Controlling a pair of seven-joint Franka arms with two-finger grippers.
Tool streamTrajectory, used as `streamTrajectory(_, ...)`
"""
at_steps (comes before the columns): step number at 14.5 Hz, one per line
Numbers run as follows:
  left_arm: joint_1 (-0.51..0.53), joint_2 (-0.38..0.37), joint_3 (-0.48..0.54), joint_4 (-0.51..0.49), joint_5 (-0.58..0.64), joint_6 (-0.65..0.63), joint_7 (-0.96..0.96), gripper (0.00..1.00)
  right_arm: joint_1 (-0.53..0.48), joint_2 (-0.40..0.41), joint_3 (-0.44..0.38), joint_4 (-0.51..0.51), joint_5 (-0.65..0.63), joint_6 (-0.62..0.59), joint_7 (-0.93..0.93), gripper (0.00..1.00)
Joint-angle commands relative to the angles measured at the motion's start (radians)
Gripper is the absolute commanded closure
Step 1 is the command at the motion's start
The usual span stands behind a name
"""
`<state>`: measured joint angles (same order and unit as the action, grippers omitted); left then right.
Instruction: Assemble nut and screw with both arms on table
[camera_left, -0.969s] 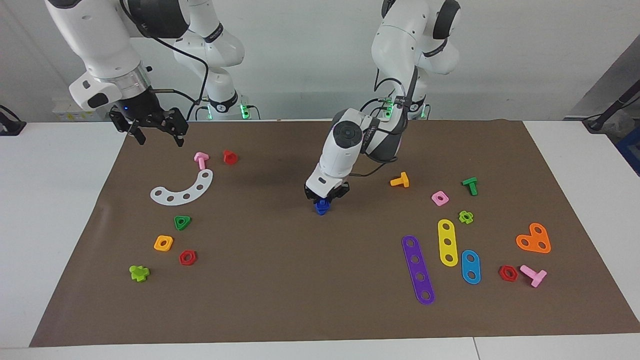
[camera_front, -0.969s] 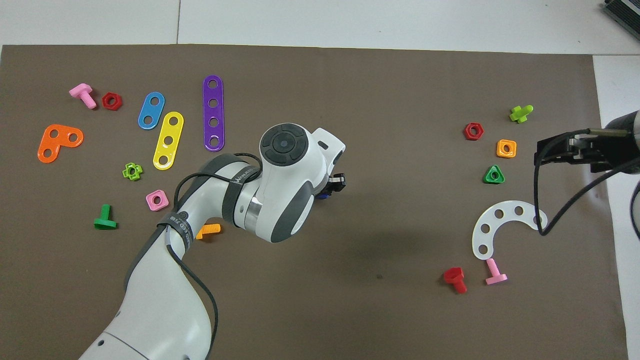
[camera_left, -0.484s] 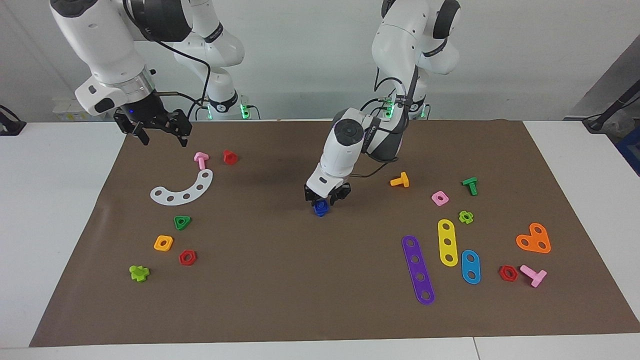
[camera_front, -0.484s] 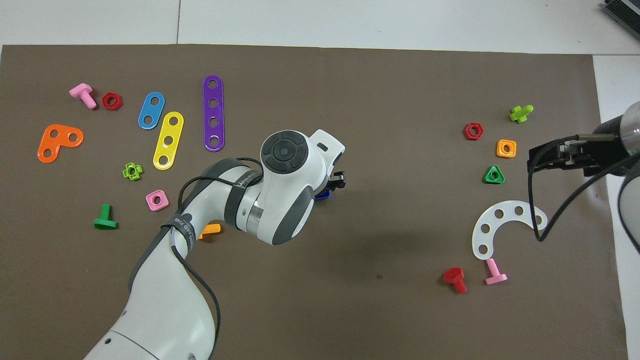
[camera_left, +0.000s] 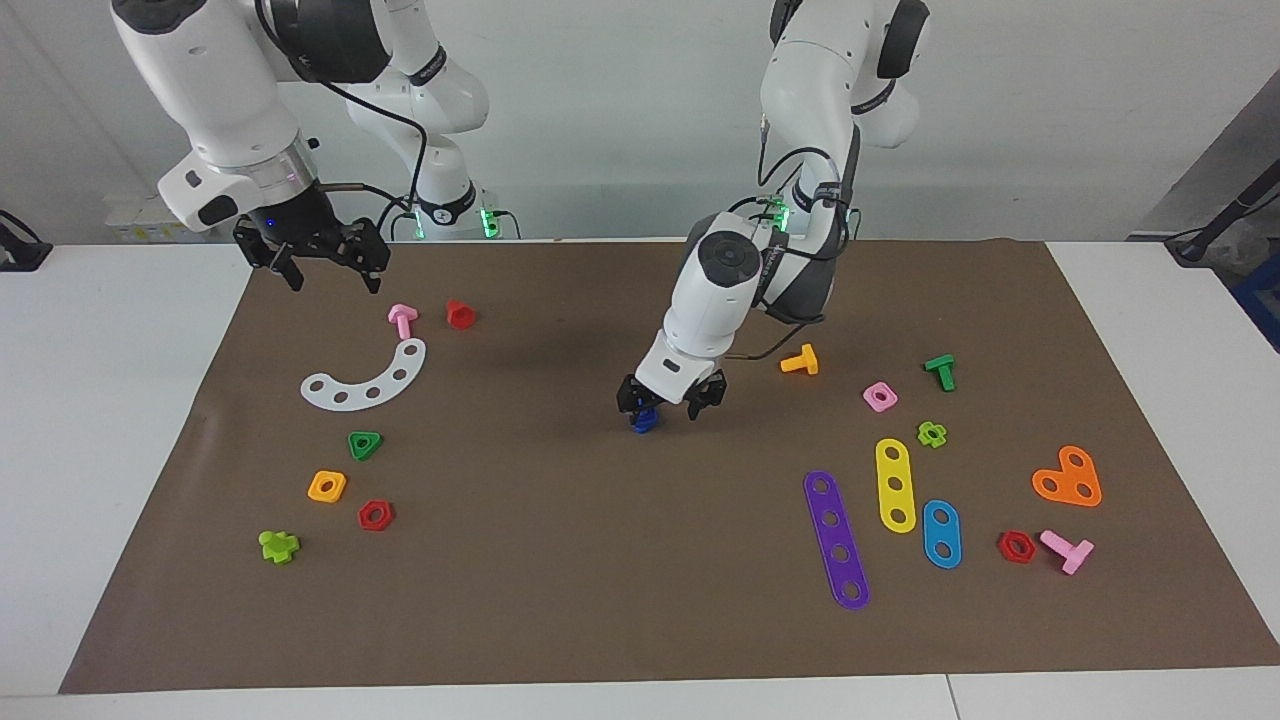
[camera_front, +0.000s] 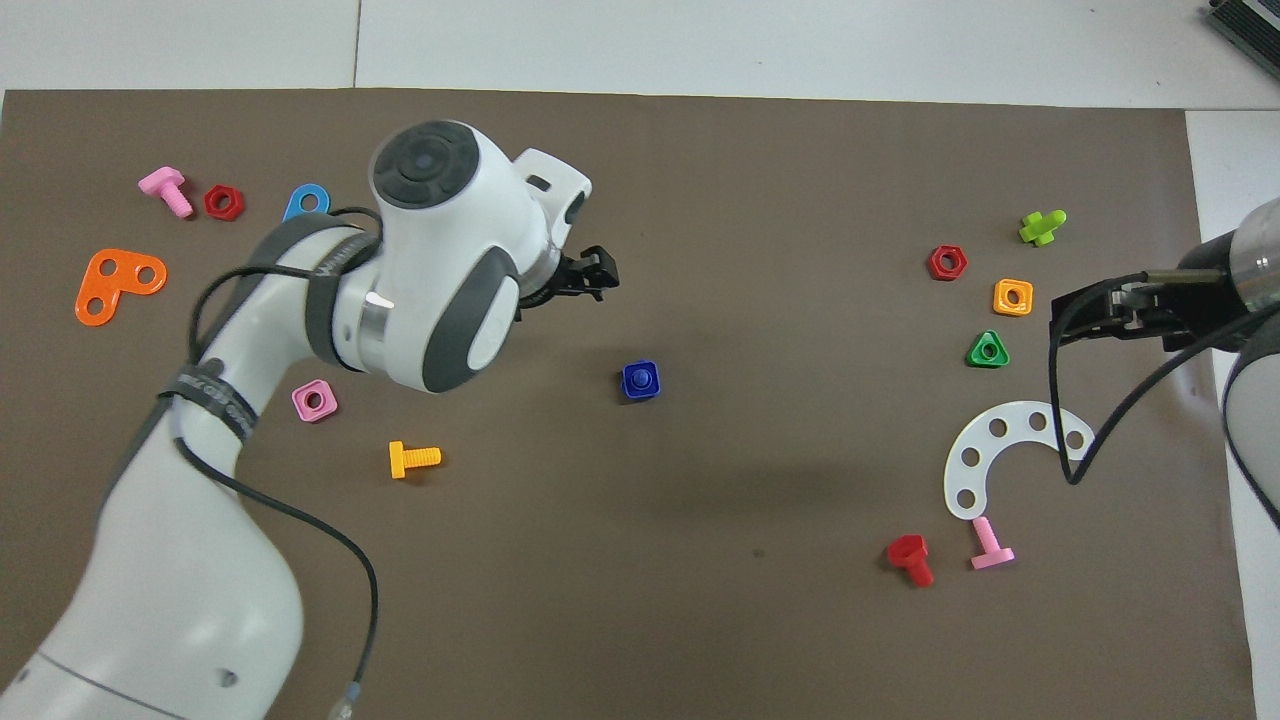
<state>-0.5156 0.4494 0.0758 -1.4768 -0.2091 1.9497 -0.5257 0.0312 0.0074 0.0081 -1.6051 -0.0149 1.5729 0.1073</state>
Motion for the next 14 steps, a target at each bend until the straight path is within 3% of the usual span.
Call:
streamTrajectory(1, 0.171, -0.116, -0.010, 0.001, 0.014, -0.168, 0.187, 0.00, -0.019, -0.004, 0.009, -0.007, 0.003, 0.004, -0.024, 0.00)
streamTrajectory(2, 0.221, -0.151, -0.005, -0.008, 0.028, -0.229, 0.231, 0.00, -0.019, -0.004, 0.009, -0.007, 0.003, 0.006, -0.026, 0.00)
streamTrajectory(6, 0.316, -0.279, -0.002, -0.065, 0.308, -0.333, 0.274, 0.00, -0.013, -0.004, 0.009, -0.007, 0.003, 0.006, -0.024, 0.00)
streamTrajectory(9, 0.405, -0.434, -0.004, -0.184, 0.313, -0.330, 0.412, 0.00, -0.013, -0.004, 0.009, -0.007, 0.003, 0.006, -0.024, 0.00)
streamTrajectory(12, 0.422, -0.456, -0.005, -0.171, 0.254, -0.325, 0.455, 0.00, -0.013, -0.004, 0.009, -0.007, 0.003, 0.006, -0.024, 0.00)
streamTrajectory(14, 0.439, -0.453, 0.005, -0.143, 0.130, -0.319, 0.457, 0.00, -0.013, -0.004, 0.009, -0.007, 0.004, 0.006, -0.024, 0.00)
